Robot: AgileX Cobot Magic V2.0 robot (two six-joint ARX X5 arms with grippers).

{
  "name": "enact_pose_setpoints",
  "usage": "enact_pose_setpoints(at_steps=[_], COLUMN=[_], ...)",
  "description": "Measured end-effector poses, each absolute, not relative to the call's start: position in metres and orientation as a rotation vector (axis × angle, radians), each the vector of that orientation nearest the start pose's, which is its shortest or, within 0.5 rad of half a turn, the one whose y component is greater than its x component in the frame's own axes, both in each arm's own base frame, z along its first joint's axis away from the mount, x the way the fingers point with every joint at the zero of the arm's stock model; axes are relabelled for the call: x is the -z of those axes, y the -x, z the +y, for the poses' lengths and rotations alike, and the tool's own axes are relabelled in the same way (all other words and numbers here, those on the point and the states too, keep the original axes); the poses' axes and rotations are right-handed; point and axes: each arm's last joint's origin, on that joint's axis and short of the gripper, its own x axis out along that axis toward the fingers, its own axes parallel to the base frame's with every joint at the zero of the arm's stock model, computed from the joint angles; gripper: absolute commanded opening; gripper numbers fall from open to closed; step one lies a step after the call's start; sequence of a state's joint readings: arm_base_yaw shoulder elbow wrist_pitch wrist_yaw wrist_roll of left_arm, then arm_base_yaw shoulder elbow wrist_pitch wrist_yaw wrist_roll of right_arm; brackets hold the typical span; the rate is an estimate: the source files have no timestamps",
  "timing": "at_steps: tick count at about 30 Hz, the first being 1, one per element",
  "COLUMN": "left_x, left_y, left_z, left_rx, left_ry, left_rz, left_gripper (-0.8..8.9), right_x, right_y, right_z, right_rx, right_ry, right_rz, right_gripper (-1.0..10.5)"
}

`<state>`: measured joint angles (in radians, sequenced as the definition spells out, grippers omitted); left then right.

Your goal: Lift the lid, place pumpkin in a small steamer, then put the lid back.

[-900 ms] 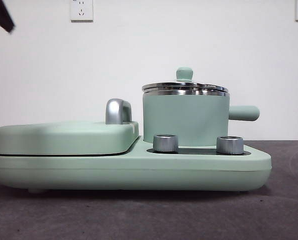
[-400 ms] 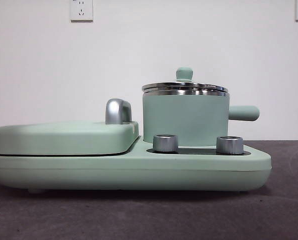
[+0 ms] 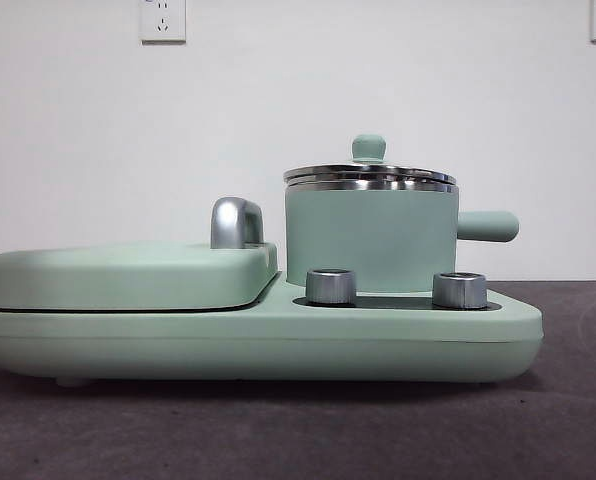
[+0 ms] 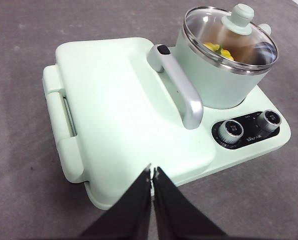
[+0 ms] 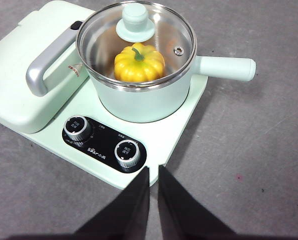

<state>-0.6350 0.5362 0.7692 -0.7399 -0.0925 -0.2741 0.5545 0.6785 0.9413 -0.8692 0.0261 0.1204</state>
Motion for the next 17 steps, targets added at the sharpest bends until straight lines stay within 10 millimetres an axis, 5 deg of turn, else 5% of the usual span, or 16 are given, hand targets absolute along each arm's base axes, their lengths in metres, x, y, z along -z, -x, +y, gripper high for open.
enact_pose_setpoints(at_steps=[8,17], left_x=[-0.3,-0.216], left_y=[-0.09,-0.106], left_z=[-0.055,-0.013], left_rx=[0.416,0.098], left_ry=[0.084,0.062], left_rz=[0.476,0.1], left_gripper=[0.07,0.07], right_x=[-0.336,-0.336], right_y=[-0.098,-0.098], right_z=[0.06,0.06], right_rx=[-0.475,-0.475], right_ry=[0.061,0.061], right_rz=[0.617,0.617], right_gripper=[0.2,0.2])
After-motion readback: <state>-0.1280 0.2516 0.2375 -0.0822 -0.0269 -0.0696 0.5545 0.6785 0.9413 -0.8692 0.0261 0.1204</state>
